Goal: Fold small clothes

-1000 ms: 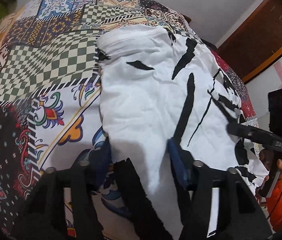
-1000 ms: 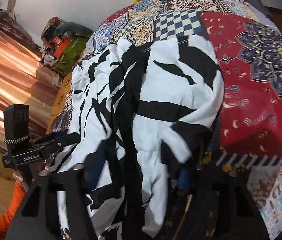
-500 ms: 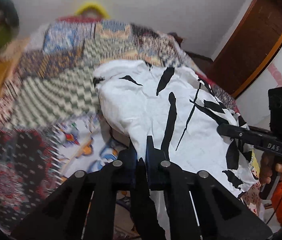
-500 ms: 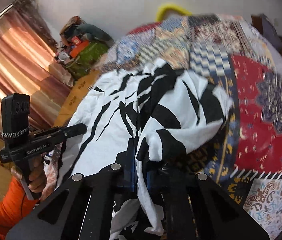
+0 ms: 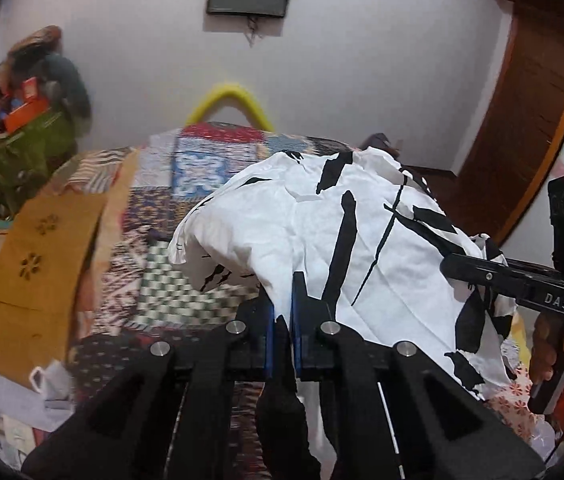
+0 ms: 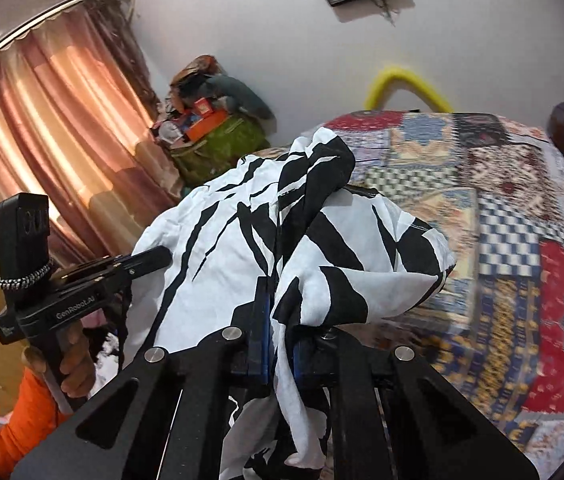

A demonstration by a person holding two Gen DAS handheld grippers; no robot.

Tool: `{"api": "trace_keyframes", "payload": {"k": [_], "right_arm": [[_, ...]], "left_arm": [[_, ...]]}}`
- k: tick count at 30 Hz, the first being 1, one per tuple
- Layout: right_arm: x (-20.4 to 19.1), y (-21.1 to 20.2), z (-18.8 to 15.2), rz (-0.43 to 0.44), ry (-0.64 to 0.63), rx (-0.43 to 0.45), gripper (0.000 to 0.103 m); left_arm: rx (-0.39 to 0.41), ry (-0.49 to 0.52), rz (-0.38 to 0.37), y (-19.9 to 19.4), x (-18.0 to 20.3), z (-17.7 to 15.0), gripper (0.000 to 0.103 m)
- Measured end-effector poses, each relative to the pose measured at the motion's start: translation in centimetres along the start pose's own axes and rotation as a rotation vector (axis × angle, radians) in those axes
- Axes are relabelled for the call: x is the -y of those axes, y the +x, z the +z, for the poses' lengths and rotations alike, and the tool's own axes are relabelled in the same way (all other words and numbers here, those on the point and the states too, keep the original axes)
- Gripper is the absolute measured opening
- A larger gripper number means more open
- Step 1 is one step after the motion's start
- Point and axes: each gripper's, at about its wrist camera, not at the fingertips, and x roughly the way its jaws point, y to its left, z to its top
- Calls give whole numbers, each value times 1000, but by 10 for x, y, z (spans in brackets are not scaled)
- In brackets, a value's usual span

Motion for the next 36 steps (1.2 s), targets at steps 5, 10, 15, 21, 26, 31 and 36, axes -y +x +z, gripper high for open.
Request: {"api": "trace_keyframes", "payload": {"k": [5, 10, 15, 21, 26, 31, 36], "right_arm": [[-21, 44, -5, 28, -2, -59, 7], [-18, 91, -26, 31, 34, -167, 7], [-4, 137, -50, -18, 46, -287, 7], [2, 146, -70, -67, 33, -343, 13], [-1, 129, -84, -70, 57, -367, 38], [-15, 118, -109, -90, -37, -391, 39], [-21, 109, -122, -99, -75, -390, 39]], "left_arm": [[-57, -81, 9, 11, -49, -15, 7], [-184, -171, 2, 52, -94, -48, 7], [-295, -230, -2, 96, -115, -88, 8], [-338, -255, 19, 108, -122, -119, 30], [-369, -259, -8, 98, -121, -142, 42], [-389, -246, -16, 82, -111, -170, 42], [-399, -195, 20, 65, -98, -190, 43]]}}
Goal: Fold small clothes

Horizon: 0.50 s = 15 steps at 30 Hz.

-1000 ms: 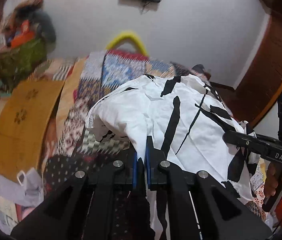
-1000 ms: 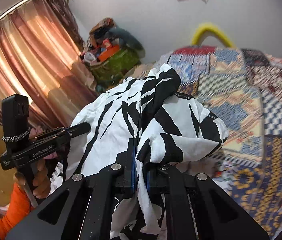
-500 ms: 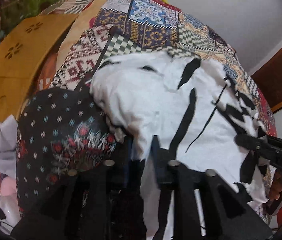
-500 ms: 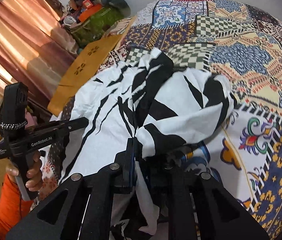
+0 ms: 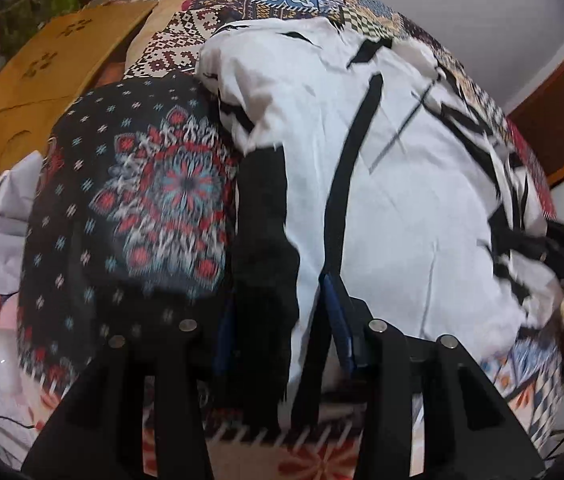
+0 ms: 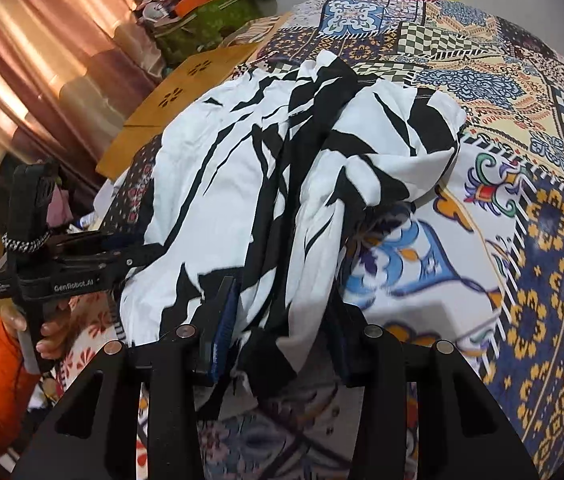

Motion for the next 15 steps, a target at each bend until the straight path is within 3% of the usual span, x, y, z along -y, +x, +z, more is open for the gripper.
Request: {"api": "trace_keyframes", "payload": {"k": [7, 11, 15], "right_arm": [[-1, -17, -6, -36, -28, 4, 39], [0, -40, 5, -93, -53, 82, 40], [-3, -55, 33, -122, -75, 173, 51]], "left_arm": [[3, 39, 91, -22, -1, -12, 42], [82, 57, 136, -44, -2, 9, 43], [153, 68, 157, -55, 1, 48, 51]]}}
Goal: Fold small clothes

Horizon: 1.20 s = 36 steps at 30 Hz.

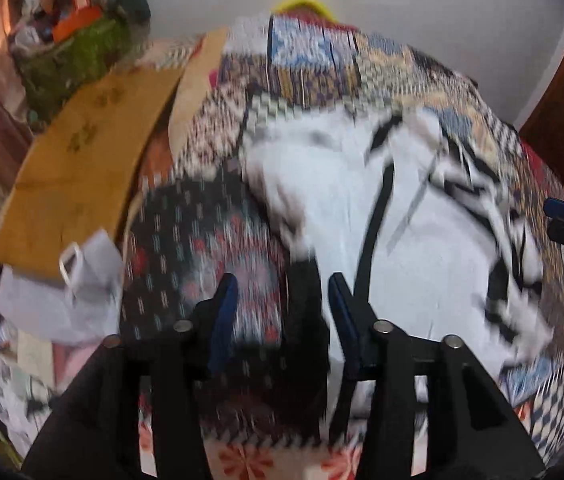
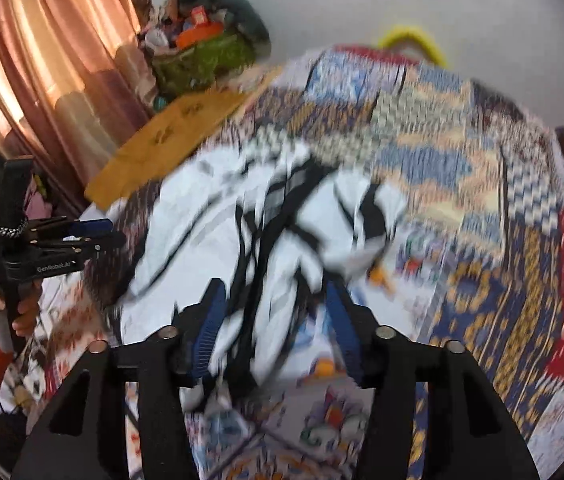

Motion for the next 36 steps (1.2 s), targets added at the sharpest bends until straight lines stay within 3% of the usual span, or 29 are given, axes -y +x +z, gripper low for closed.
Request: {"api": "trace_keyframes", "payload": {"k": [6, 8, 11, 15, 17, 19, 21, 24, 27, 31, 36], "right_arm": [[-8, 40, 37, 7, -36, 4, 51], [-5, 58, 41, 12, -29, -29, 51], [2, 83, 43, -8, -31, -81, 51], [14, 105, 33, -27, -34, -144, 51], [20, 107, 28, -23, -23, -149, 51], [23, 103, 26, -11, -4, -142, 51], [23, 96, 27, -7, 7, -127, 51], [19, 79, 28, -11, 6, -87, 51], [13, 68, 26, 7, 12, -64, 51], [2, 75, 15, 16, -13, -97, 51], [4, 85, 2, -8, -7, -151, 51]], "left_arm": [[-37, -49, -78, 44, 3, 51, 51], [-64, -58, -75, 64, 4, 61, 45], [-43, -34, -16, 79, 6, 71, 40], [2, 37, 149, 91, 1, 77, 40], [5, 47, 210, 96, -7, 77, 39], [-1, 33, 219, 96, -18, 76, 39], [-8, -1, 183, 90, -26, 74, 39], [3, -38, 61, 68, -27, 63, 39], [4, -19, 20, 57, -13, 51, 41], [-39, 24, 118, 69, 0, 37, 43], [-74, -4, 201, 76, -13, 28, 46]]}}
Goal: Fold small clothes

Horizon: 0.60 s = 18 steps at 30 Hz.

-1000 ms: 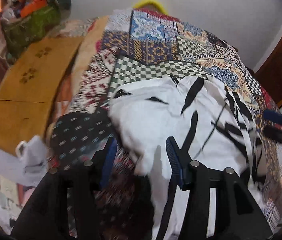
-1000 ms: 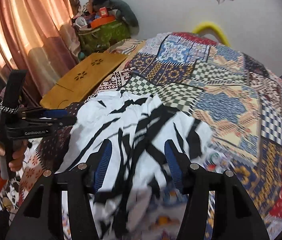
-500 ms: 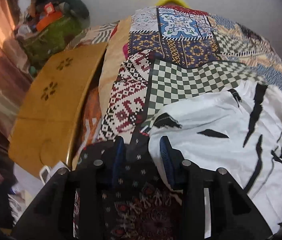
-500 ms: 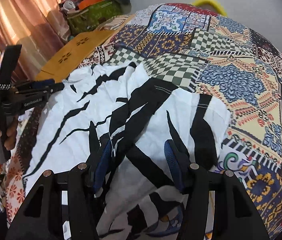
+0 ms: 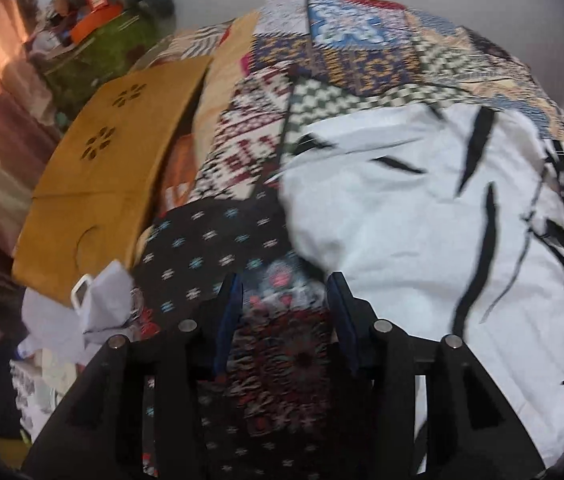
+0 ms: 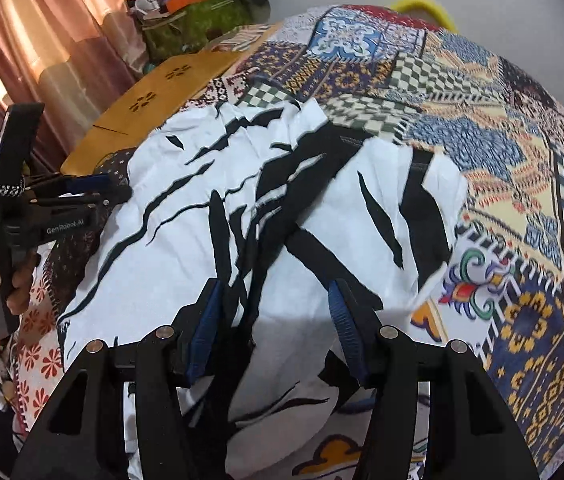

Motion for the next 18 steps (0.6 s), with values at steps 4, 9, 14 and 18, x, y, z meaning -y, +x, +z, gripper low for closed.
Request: {"api": "trace_keyframes", "payload": {"k": [4, 9, 14, 18], "right_arm": [[3, -20, -1, -4, 14, 42, 51], [-6, -69, 0, 13, 34, 167, 51], [-29, -139, -5, 33, 15, 336, 51], [-55, -205, -21, 50, -20, 497, 51]], "left_arm": [[11, -24, -31, -21, -12, -8, 46], [140, -24, -115, -93, -6, -16, 46], [324, -4, -186, -187, 15, -26, 46], [461, -6, -205, -256, 27, -42, 46]]}}
